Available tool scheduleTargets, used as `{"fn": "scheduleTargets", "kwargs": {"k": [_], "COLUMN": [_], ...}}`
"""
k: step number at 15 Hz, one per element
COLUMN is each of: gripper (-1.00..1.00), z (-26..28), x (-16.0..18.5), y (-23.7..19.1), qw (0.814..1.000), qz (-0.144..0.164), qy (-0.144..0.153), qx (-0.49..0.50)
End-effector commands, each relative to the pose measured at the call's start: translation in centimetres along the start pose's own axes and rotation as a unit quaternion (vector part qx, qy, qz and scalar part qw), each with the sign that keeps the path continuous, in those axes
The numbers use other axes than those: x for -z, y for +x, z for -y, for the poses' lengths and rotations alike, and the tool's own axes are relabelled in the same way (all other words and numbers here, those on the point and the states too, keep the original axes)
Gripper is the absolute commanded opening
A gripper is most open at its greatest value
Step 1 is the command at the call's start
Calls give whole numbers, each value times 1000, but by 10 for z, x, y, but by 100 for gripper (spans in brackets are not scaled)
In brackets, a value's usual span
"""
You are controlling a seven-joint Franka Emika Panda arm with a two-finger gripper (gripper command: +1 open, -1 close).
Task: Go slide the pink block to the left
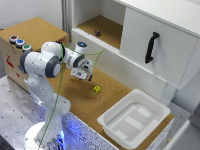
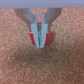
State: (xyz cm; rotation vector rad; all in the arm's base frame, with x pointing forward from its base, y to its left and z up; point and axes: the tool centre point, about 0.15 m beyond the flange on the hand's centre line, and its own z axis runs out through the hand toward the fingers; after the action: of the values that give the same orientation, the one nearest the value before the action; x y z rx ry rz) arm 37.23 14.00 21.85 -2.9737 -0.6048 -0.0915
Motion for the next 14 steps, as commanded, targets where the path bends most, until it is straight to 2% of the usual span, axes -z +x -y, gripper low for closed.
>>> {"fn": "scheduleTargets", "kwargs": {"k": [1,4,7,10,14], "gripper": [100,100,100,100,100], "z": [7,21,30,29,25], "x": [47,64,61,52,32], "y": [-14,-12,-3,13,32], "qw": [1000,1000,1000,999,995], "qz": [24,6,-5,-28,-53], "qy": [15,20,9,-20,-81], "qx": [4,-13,-17,-16,-26]}}
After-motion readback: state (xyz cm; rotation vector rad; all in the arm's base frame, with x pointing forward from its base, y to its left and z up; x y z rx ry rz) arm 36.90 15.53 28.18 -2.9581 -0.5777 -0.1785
